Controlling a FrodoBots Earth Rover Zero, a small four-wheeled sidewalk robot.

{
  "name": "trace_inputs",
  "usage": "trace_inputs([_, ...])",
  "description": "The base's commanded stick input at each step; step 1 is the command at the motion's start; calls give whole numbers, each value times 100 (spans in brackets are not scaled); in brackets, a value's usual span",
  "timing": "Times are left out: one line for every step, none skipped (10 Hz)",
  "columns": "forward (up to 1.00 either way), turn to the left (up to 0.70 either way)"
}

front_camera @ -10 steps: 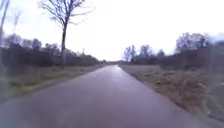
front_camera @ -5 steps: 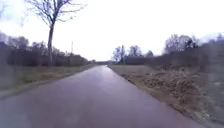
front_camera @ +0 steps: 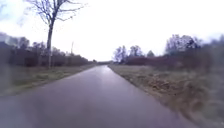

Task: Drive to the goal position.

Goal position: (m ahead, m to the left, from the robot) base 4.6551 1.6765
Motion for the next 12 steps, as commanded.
trace_inputs([100, 0])
trace_inputs([100, 0])
trace_inputs([100, 0])
trace_inputs([100, 0])
trace_inputs([100, 0])
trace_inputs([100, 0])
trace_inputs([100, 0])
trace_inputs([100, 0])
trace_inputs([100, 0])
trace_inputs([100, 0])
trace_inputs([100, 0])
trace_inputs([97, 0])
